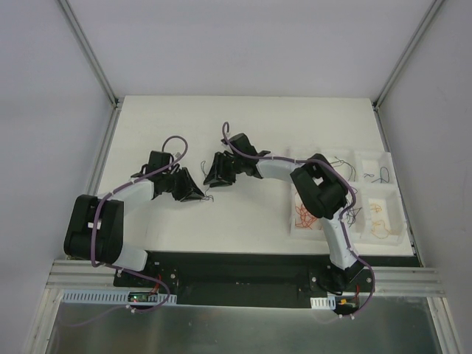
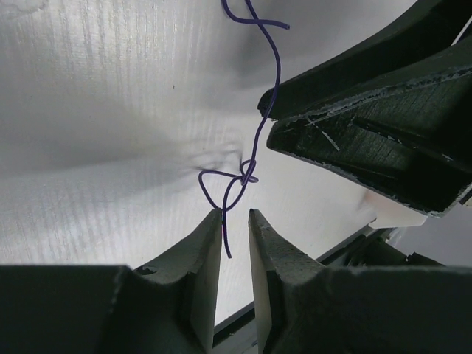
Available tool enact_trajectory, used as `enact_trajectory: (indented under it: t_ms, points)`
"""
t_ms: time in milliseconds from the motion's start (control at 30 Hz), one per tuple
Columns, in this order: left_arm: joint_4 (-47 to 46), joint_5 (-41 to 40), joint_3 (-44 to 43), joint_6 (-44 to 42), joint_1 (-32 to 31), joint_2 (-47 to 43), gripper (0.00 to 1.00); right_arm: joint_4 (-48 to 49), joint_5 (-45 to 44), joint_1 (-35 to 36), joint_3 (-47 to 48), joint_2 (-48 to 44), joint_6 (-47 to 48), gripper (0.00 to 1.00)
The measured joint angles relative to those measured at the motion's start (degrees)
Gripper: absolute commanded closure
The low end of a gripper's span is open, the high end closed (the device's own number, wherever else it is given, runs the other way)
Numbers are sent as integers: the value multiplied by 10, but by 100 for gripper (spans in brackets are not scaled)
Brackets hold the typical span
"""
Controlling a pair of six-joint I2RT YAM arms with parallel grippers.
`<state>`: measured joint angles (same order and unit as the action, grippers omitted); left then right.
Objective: Untangle the cables
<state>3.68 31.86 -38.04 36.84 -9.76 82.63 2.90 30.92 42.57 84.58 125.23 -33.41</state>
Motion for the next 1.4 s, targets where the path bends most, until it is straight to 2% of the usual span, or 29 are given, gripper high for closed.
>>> enact_trajectory:
  t_ms: [233, 467, 633, 733, 833, 900, 1067, 1267, 1400]
  points:
    - [0, 0, 0, 0, -8, 5, 78, 22, 3, 0, 0, 18, -24, 65]
    - [0, 0, 0, 0, -12, 7, 83, 32, 8, 0, 0, 30, -37, 67]
    - [0, 0, 0, -2, -16, 12, 82, 40, 12, 0, 0, 38, -43, 70]
    - [0, 0, 0, -3, -19, 16, 84, 42, 14, 1, 0, 38, -48, 75]
    - [1, 0, 0, -4, -19, 19, 98, 42, 14, 2, 1, 38, -50, 90]
    - [1, 0, 0, -5, -19, 21, 100, 43, 14, 2, 1, 38, -50, 99]
    - [5, -13, 0, -5, -19, 18, 100, 51, 13, -3, -5, 37, -47, 99]
    - [26, -53, 7, 2, -19, -1, 100, 54, 13, -57, -71, -18, -30, 99]
    - [29, -70, 34, 17, -19, -10, 100, 55, 18, -136, -120, -87, -8, 99]
